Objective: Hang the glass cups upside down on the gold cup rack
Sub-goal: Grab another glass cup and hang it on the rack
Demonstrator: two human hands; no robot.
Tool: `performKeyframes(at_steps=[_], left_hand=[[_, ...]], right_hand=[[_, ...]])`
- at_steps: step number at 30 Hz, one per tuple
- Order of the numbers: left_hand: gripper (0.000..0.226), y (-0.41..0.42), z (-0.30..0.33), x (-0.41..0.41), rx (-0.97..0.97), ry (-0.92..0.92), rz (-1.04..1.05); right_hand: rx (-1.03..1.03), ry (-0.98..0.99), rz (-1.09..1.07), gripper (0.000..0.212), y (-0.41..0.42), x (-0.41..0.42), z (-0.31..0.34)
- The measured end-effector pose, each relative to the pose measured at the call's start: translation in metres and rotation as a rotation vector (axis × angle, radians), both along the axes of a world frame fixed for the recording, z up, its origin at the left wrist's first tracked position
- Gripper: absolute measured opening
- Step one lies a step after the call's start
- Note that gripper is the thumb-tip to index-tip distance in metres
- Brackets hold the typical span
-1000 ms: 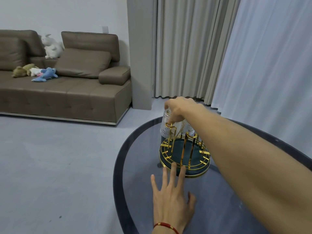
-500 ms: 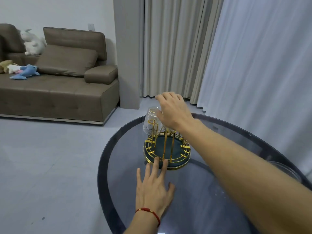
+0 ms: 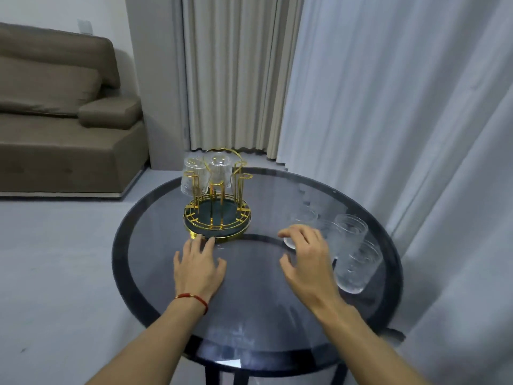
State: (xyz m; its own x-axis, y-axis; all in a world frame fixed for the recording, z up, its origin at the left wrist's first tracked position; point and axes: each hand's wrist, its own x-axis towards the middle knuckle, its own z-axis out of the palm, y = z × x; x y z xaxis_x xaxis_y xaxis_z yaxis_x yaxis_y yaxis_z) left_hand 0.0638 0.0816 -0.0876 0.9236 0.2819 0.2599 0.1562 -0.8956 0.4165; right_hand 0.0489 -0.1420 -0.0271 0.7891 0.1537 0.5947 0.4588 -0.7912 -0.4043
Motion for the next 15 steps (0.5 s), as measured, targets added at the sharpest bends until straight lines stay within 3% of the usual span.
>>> performKeyframes(at_steps=[5, 7, 10, 12, 15], left_hand=[[0.056, -0.048, 0.030, -0.022, -0.242, -0.226, -0.197], [0.055, -0.065, 0.038, -0.030, -0.334, -0.264, -0.242], [0.054, -0.081, 0.046, -0.037, -0.434, -0.264, -0.258], [0.052, -0.088, 0.048, -0.041, -0.478, -0.248, -0.258], [0.049, -0.093, 0.051, -0.044, -0.538, -0.209, -0.262]], right_hand=[[0.221, -0.042, -0.356, 0.052, -0.053, -0.004, -0.009], [0.373, 0.091, -0.460, 0.079, -0.067, 0.000, -0.012], [0.568, 0.315, -0.438, 0.115, -0.081, 0.001, -0.029], [0.613, 0.381, -0.424, 0.119, -0.089, 0.005, -0.041], [0.668, 0.411, -0.446, 0.099, -0.100, 0.013, -0.052]])
